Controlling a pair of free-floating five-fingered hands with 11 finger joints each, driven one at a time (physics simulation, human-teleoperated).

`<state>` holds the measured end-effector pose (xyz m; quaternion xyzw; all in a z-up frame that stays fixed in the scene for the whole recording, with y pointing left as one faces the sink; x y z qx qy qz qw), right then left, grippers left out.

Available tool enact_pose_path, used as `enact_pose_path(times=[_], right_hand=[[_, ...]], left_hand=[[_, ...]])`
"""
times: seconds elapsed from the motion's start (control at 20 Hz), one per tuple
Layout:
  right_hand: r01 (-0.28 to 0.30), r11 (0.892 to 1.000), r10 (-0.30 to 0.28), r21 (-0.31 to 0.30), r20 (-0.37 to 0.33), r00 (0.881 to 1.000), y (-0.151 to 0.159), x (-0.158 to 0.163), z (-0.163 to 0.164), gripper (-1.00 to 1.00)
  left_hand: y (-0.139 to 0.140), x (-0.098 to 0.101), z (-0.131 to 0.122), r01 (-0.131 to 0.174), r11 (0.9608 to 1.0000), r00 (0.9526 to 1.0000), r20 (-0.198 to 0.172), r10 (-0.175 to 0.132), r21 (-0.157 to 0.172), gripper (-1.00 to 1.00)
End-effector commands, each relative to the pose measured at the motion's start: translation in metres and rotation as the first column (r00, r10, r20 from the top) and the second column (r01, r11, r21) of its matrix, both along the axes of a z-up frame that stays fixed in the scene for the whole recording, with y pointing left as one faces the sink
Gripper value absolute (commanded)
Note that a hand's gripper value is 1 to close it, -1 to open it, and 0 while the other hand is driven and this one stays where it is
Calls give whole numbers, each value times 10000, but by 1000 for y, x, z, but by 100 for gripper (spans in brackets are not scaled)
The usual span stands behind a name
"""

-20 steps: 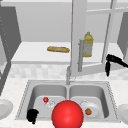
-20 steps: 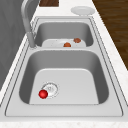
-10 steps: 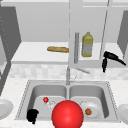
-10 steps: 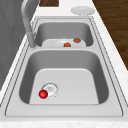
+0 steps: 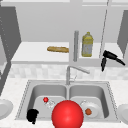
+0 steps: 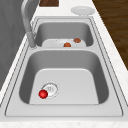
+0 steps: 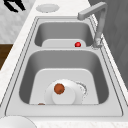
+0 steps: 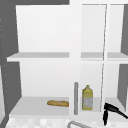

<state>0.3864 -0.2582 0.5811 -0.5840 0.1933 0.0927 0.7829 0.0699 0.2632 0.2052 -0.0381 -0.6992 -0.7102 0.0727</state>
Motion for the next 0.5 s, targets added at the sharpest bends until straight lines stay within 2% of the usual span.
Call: enact_pose_path(times=[0.0, 0.1, 0.15, 0.2, 0.45], right_hand=[[71, 9997, -79, 227, 347, 9994, 10, 31, -15, -100], [155, 9995, -170, 286, 520, 9985, 14, 23, -14, -100], [21, 9991, -55, 431, 800, 9968, 10, -7, -16, -100], [100, 9991, -137, 419, 903, 9958, 6, -19, -16, -100], [-132, 9986, 70, 507, 1203, 9927, 11, -51, -26, -100]], left_hand=[[0, 0, 0, 0, 10000, 10000, 0, 0, 0, 0], [0, 0, 0, 0, 10000, 10000, 0, 0, 0, 0], [0, 0, 0, 0, 10000, 10000, 0, 0, 0, 0], [0, 0, 0, 0, 10000, 10000, 0, 0, 0, 0], [0, 0, 0, 0, 10000, 10000, 0, 0, 0, 0]])
